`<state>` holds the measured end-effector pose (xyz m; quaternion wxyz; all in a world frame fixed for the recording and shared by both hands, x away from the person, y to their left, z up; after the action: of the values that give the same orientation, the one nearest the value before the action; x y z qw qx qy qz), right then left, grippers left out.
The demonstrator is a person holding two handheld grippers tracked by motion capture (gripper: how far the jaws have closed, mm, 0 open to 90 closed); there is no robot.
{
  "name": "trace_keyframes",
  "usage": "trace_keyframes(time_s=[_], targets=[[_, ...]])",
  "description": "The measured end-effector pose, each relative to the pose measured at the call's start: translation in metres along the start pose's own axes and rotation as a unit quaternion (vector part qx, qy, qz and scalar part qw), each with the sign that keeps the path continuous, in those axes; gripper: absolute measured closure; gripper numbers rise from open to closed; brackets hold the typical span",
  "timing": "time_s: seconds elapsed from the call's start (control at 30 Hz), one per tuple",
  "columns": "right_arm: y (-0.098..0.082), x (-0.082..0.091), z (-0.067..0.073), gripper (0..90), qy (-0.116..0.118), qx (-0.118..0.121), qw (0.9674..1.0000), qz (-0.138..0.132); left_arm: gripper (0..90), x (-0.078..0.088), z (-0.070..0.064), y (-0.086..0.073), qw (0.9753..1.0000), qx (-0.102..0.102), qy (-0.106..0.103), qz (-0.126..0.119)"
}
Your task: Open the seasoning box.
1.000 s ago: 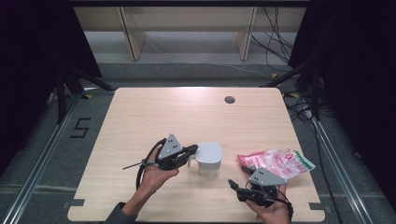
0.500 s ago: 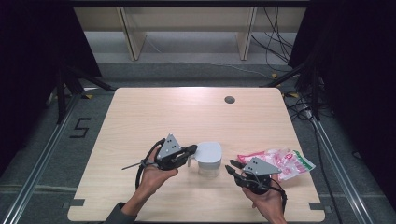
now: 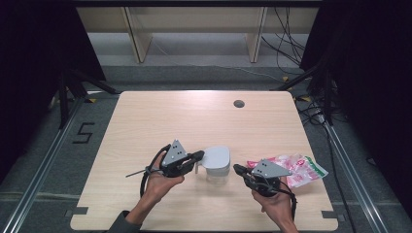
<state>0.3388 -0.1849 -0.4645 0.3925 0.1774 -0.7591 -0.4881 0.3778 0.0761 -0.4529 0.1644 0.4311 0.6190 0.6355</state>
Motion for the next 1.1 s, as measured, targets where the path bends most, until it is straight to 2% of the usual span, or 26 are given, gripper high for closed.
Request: trace_keyframes(time_s=[0.1, 0.17, 0.2, 0.23, 0.27, 0.4, 0.43, 0.53, 0.57, 0.6, 0.63, 0.67, 0.7, 0.73, 0.8, 0.83, 0.9, 0.93, 0.97, 1.0, 1.03, 1.1], targets=[[0.003, -0.002, 0.001, 90.0, 0.003, -0.002, 1.0000, 0.001, 88.5, 0.000, 0.000, 0.000, 1.0000, -0.001, 0.002, 0.000], [0.005, -0.004, 0.000, 90.0, 0.002, 0.014, 0.9999, 0.005, 88.5, 0.000, 0.000, 0.000, 1.0000, -0.001, 0.001, -0.001], [0.005, -0.005, 0.002, 90.0, 0.005, 0.006, 1.0000, 0.006, 88.5, 0.000, 0.001, 0.000, 1.0000, -0.003, 0.002, -0.001], [0.006, -0.006, 0.001, 90.0, 0.004, 0.013, 0.9999, 0.002, 88.5, 0.000, 0.001, 0.000, 1.0000, -0.005, 0.003, 0.000], [0.007, -0.006, 0.002, 90.0, 0.005, 0.008, 1.0000, 0.003, 88.6, 0.000, 0.000, 0.000, 1.0000, -0.001, 0.003, 0.000], [0.011, -0.008, 0.005, 90.0, 0.011, 0.000, 0.9999, 0.008, 88.6, 0.000, 0.001, 0.000, 1.0000, -0.005, 0.003, 0.000], [0.012, -0.009, 0.004, 90.0, 0.012, 0.009, 0.9999, 0.004, 88.5, 0.000, 0.001, 0.000, 1.0000, -0.006, 0.004, 0.000], [0.015, -0.008, 0.006, 90.0, 0.003, 0.002, 1.0000, -0.003, 86.9, 0.000, 0.001, 0.000, 1.0000, -0.001, -0.002, -0.001], [0.017, -0.008, 0.005, 90.0, 0.010, 0.012, 0.9999, 0.001, 86.0, -0.001, 0.001, 0.000, 1.0000, 0.003, 0.002, -0.003], [0.018, -0.008, 0.005, 90.0, 0.011, 0.015, 0.9998, -0.001, 84.8, -0.001, 0.002, 0.001, 1.0000, -0.002, 0.004, -0.002], [0.019, -0.008, 0.006, 90.0, 0.009, 0.010, 0.9999, -0.003, 83.7, -0.001, 0.002, 0.001, 1.0000, 0.001, 0.005, -0.002], [0.020, -0.008, 0.006, 90.0, 0.009, 0.013, 0.9999, -0.004, 82.0, -0.001, 0.003, 0.001, 0.9999, 0.011, 0.004, -0.005], [0.021, -0.009, 0.006, 90.0, 0.010, 0.023, 0.9997, -0.006, 79.7, -0.001, 0.004, 0.003, 0.9999, 0.011, -0.001, -0.008], [0.022, -0.010, 0.008, 90.0, 0.012, 0.015, 0.9998, -0.003, 76.5, 0.000, 0.004, 0.003, 0.9999, 0.014, 0.001, -0.004], [0.022, -0.010, 0.010, 90.0, 0.013, 0.012, 0.9998, 0.002, 69.0, 0.002, 0.007, 0.007, 1.0000, 0.008, 0.000, -0.004], [0.023, -0.012, 0.010, 90.0, 0.012, 0.016, 0.9998, -0.008, 67.8, 0.002, 0.008, 0.009, 0.9999, 0.012, 0.001, -0.008], [0.025, -0.011, 0.011, 90.0, 0.012, 0.015, 0.9998, -0.004, 63.9, 0.004, 0.011, 0.014, 0.9999, 0.007, 0.010, -0.006], [0.027, -0.011, 0.011, 90.0, 0.010, 0.013, 0.9998, -0.006, 60.5, 0.003, 0.013, 0.016, 0.9999, -0.006, 0.016, 0.000], [0.028, -0.012, 0.010, 90.0, 0.010, 0.026, 0.9995, -0.013, 58.3, 0.002, 0.015, 0.018, 0.9996, -0.016, 0.024, 0.005], [0.029, -0.013, 0.012, 90.0, 0.015, 0.011, 0.9998, -0.008, 57.1, 0.002, 0.017, 0.019, 0.9991, -0.021, 0.035, 0.007], [0.030, -0.013, 0.012, 90.0, 0.012, 0.017, 0.9998, -0.008, 56.5, 0.002, 0.018, 0.019, 0.9992, -0.013, 0.038, 0.008], [0.032, -0.015, 0.012, 90.0, 0.012, 0.016, 0.9998, -0.009, 55.1, 0.002, 0.018, 0.021, 0.9991, -0.019, 0.031, 0.020]])
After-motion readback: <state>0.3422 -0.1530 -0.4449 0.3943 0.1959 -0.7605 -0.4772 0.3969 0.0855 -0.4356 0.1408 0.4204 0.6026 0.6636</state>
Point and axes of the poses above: each handheld gripper's, and its own axes: x roughly backward along the jaws, y roughly out of its top, z roughly to its left, the point moved 2 cm from there along -x, roughly forward along the jaws, and after that the axes turned 8 degrees about x, right-handed, at the moved point
